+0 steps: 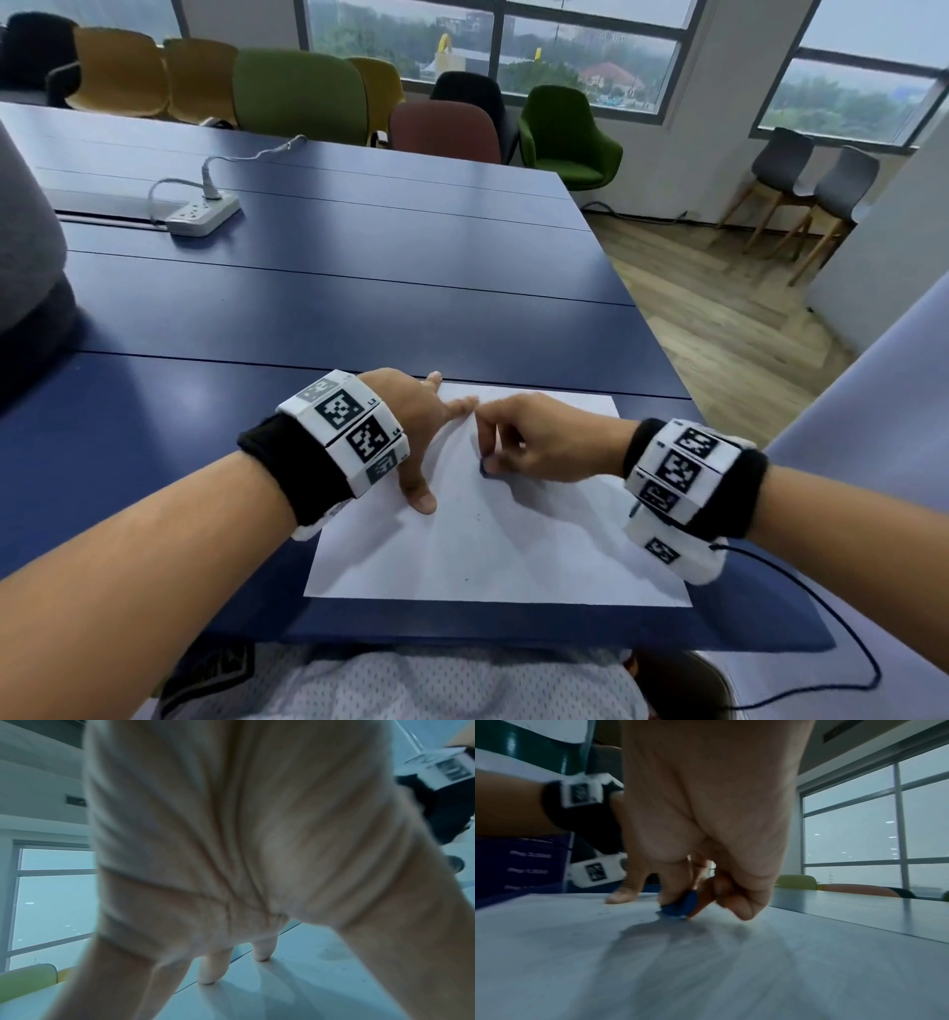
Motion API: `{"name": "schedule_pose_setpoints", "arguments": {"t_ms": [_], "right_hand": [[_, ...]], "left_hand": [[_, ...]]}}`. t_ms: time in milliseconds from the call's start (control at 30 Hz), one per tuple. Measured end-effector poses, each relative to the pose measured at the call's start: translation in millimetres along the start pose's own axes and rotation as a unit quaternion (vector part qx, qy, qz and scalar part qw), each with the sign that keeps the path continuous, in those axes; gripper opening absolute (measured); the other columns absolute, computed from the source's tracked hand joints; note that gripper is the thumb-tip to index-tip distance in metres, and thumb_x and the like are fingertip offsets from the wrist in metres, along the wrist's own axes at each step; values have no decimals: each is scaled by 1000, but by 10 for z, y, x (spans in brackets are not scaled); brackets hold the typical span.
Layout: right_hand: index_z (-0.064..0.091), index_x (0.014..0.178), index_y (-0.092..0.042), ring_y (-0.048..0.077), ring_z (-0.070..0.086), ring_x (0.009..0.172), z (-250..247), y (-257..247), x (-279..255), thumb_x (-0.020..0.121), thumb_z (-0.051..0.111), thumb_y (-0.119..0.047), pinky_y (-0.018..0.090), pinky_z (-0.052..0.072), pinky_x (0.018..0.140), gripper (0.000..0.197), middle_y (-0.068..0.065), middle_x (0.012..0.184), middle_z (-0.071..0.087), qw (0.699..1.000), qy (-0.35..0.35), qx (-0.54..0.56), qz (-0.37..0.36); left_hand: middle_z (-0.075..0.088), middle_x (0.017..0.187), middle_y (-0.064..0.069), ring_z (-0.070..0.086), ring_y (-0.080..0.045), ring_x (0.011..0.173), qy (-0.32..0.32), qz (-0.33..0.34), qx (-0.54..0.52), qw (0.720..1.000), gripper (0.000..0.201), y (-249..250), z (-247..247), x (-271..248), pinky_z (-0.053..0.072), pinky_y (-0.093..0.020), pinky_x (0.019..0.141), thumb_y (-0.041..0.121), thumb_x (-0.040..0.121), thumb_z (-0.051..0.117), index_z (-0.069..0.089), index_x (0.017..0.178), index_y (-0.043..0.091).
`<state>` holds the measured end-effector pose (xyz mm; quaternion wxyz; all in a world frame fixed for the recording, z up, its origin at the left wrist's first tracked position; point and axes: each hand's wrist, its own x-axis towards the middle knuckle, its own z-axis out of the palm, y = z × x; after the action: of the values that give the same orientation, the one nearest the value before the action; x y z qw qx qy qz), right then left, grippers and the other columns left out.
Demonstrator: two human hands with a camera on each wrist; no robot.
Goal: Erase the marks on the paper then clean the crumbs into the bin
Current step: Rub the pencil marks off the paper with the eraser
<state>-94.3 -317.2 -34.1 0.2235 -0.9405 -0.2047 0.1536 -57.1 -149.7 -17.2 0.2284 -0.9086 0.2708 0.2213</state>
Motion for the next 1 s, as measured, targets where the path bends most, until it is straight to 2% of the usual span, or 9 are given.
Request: {"name": "schedule_pose_setpoints", "arguments": {"t_ms": [100,133,300,400,467,600,733,900,1000], "right_hand": [[63,79,-20,6,45,56,14,-9,-203,82,71,-20,15,38,56,9,-6,64,56,993,-120,-5,-17],[64,79,-21,6,46,56,-12,-11,-222,82,71,-21,16,39,57,8,-7,64,56,991,-131,-8,-15],[55,76,-25,7,45,54,-32,73,-149,85,69,-23,19,36,55,17,-9,60,49,999,0,-24,24],[56,75,-26,9,44,55,23,36,-337,83,70,-22,19,39,57,17,-8,57,47,996,-81,-27,-13],[59,76,-25,8,45,55,3,34,-395,82,71,-22,19,40,56,13,-9,56,50,993,-114,-24,-6],[54,82,-23,5,48,56,26,105,-379,87,66,-27,17,35,54,13,-12,59,51,998,-20,-40,43],[48,85,-25,7,47,58,156,-1,-542,90,61,-28,16,36,54,15,-11,63,50,996,-71,-50,-2],[50,86,-21,6,47,56,24,114,-477,91,62,-27,15,32,53,13,-9,62,49,997,-9,-57,46],[51,85,-22,7,48,56,98,69,-560,90,62,-26,15,36,53,13,-8,60,49,997,-56,-42,14]], "left_hand": [[-8,164,-2,48,-28,132,-11,-3,-12,1000,133,-6,-7,20,46,-36,88,71,58,78,-14,151,46],[-8,164,-2,48,-28,132,-13,-3,-17,1000,134,-7,-9,22,48,-37,88,71,57,78,-15,150,47],[-7,164,-1,48,-28,132,-7,0,-14,1000,133,4,-2,-3,48,-39,94,70,58,79,-14,151,46],[-7,164,-2,48,-28,132,-11,-1,-11,1000,133,2,-8,-14,49,-41,95,70,58,79,-14,151,46],[-7,164,-2,48,-28,132,-13,-2,-12,1000,134,3,-10,-11,49,-42,95,71,58,78,-14,151,45],[-8,164,-2,47,-28,133,-10,-1,-7,1000,133,17,-7,-9,49,-41,95,71,58,78,-15,151,45],[-8,164,-4,48,-29,133,-11,0,-7,1000,134,12,-4,-4,49,-42,96,71,58,78,-15,151,44],[-9,164,-3,45,-28,135,-14,-1,-9,1000,134,19,-8,-2,49,-40,94,72,59,77,-16,150,45],[-9,164,-3,47,-28,133,-15,-2,-1,1000,134,25,-10,-10,50,-40,92,73,58,77,-17,150,45]]}}
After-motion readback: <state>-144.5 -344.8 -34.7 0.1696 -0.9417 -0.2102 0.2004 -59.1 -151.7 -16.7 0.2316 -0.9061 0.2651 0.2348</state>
